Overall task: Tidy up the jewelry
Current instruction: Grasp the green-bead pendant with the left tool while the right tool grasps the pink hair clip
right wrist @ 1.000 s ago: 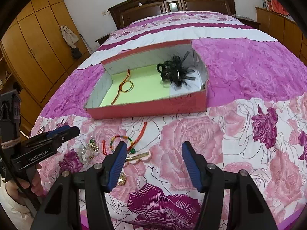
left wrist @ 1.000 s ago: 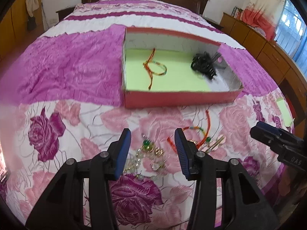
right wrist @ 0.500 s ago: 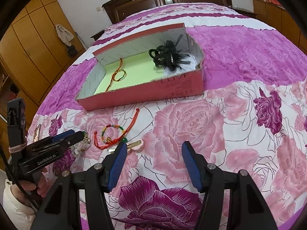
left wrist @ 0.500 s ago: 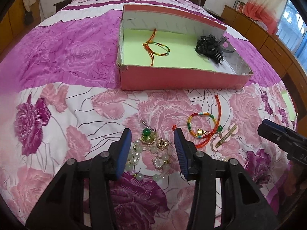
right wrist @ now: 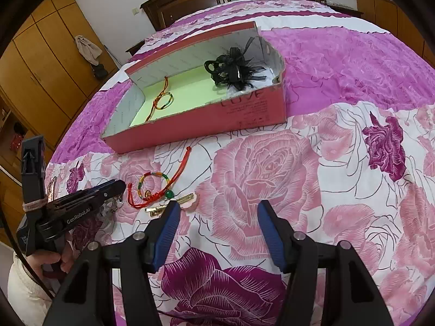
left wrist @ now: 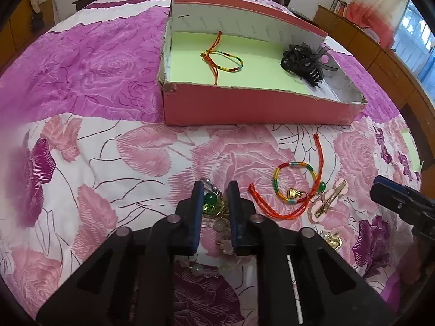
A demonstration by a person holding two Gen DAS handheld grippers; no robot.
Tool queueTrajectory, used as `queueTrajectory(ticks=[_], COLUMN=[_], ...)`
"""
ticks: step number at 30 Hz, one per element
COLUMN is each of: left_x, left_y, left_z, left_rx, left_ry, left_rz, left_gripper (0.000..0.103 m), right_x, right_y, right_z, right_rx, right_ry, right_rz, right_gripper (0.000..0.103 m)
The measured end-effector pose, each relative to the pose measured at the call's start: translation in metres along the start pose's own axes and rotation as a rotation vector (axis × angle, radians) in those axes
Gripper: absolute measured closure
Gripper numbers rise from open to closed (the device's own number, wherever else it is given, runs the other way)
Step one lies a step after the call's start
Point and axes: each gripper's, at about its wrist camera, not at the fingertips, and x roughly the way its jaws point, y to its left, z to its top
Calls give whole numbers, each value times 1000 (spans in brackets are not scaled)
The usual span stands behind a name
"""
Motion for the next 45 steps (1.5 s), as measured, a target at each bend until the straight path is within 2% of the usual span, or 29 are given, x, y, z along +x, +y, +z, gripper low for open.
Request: queueTrajectory(ticks=[2,9,17,26,28,30,35,39,45], left_x=[-3,-32,-53,-49,-48,-47,-46,-46,-49], left_y=[0,1,-1,7,9,10,10,10,8], left_z=[1,5,12,7,7,7,5,4,5], left_rx=[-5,-26,-20,-45,-50,-54,-54,-54,-48], left_ry=[-10,-78,-133,-121,-120,-118,-116,-116,-120], left_rz=[-15,-55,-56,-54,-52,-49,-45,-44,-44], left_gripper=[97,97,97,97,97,97,97,97,97], right_x=[0,0,11,35,41,45,58,61,54], right_y=[0,6,27,53,57,61,63,61,56], right_z=[0,1,0,-1,-1,-1,-1,-1,-2], right_rx=[0,-17,-78,-166,-189,-206,-212,-211,-195], right_ry=[1,2,35,88,105,111,131,135,121], right_rz=[0,1,4,-21,-21,-24,-51,-71,-45], right_gripper=[41,41,39,33,25,24,24,35,35])
